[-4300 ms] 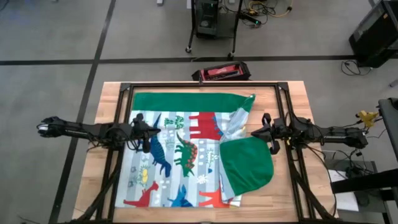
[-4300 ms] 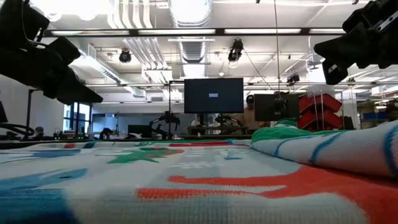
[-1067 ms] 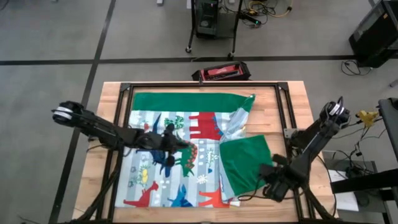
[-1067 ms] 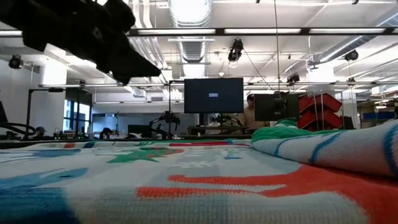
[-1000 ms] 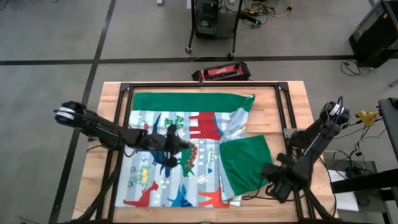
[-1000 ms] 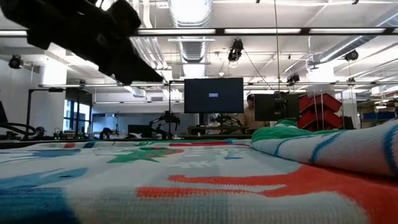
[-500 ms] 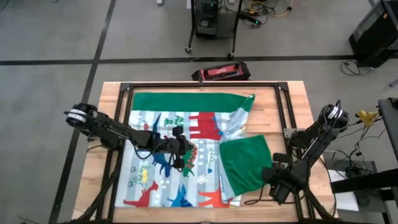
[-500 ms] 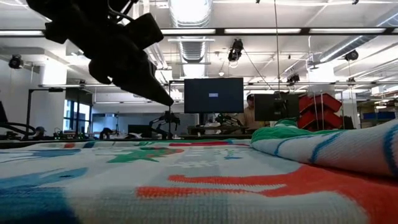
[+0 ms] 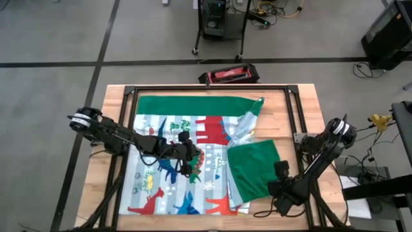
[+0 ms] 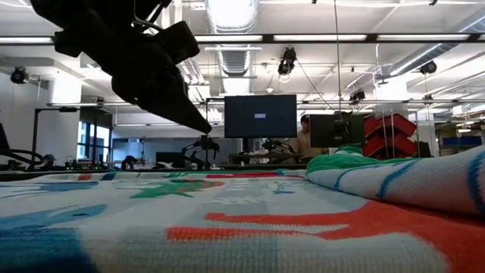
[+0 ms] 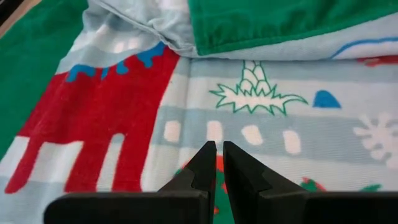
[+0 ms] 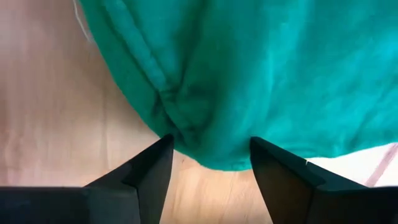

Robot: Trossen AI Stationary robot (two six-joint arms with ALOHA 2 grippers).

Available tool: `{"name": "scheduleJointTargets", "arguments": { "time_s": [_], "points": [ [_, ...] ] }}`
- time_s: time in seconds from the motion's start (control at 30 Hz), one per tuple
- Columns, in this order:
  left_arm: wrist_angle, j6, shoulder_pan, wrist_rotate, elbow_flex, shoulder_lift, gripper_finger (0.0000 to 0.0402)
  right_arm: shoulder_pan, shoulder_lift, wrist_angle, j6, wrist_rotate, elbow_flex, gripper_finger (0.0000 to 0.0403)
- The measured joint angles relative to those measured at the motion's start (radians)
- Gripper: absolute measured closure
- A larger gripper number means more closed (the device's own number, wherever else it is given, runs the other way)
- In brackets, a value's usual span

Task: Roll towel
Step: Fold the green microfiber towel

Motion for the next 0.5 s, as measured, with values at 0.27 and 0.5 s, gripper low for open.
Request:
{"name": "scheduleJointTargets", "arguments": {
  "time_s": [0.27, 0.5],
  "points": [
    [0.013, -0.03, 0.0, 0.0, -0.006, 0.007, 0.0387, -0.023, 0.0, 0.018, -0.012, -0.059, -0.018, 0.0236],
    [0.026, -0.042, 0.0, 0.001, -0.013, 0.017, 0.0387, -0.058, 0.0, 0.05, -0.023, -0.058, -0.024, 0.0269]
  ]
}}
